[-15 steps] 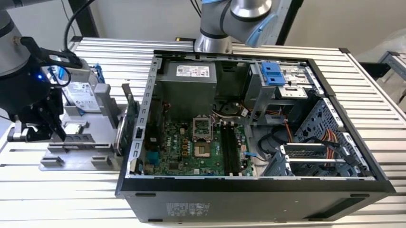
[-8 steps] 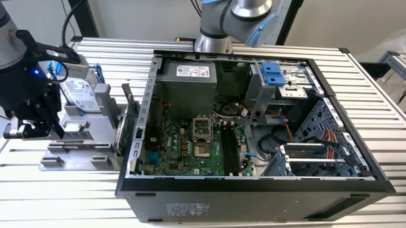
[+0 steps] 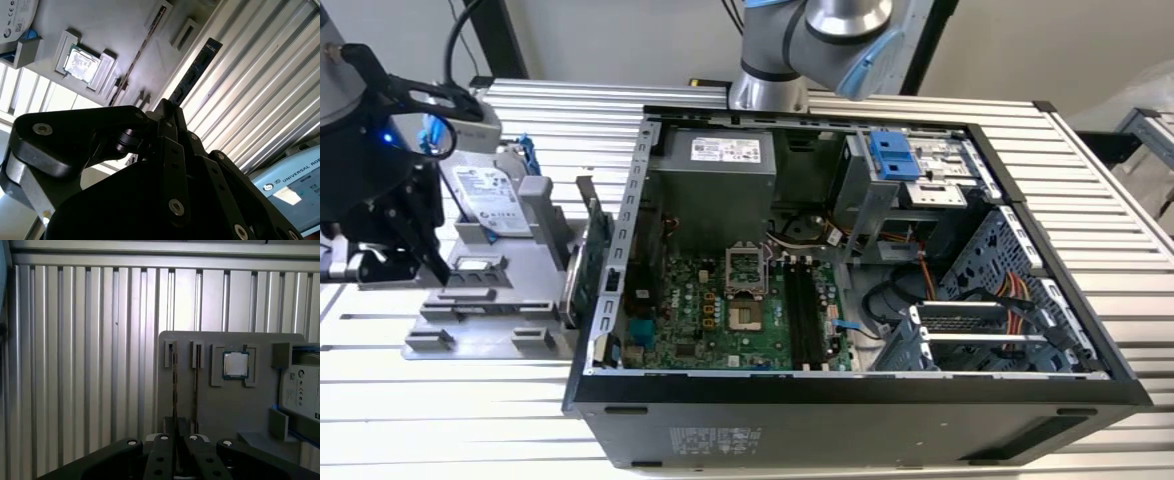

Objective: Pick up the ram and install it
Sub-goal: 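Pick up the ram and move it above insertion slot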

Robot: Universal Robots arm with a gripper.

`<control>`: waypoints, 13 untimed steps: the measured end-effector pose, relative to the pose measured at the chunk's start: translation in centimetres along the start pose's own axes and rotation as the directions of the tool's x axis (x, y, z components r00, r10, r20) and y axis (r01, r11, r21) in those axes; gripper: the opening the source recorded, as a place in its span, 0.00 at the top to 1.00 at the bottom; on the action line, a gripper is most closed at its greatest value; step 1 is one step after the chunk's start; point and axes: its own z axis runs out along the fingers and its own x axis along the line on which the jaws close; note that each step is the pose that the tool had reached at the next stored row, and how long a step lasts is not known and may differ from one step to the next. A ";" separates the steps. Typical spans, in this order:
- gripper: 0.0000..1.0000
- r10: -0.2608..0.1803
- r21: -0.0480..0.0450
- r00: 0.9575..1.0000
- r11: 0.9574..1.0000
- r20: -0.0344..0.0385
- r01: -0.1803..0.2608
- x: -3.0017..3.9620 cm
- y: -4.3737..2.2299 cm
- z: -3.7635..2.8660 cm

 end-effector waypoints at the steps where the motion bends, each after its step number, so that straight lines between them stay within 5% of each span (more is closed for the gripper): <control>1: 1.00 0.000 0.000 1.000 1.000 0.000 0.000 0.01 -0.01 -0.14; 13: 1.00 0.000 0.000 1.000 1.000 0.000 0.000 0.01 0.01 -1.59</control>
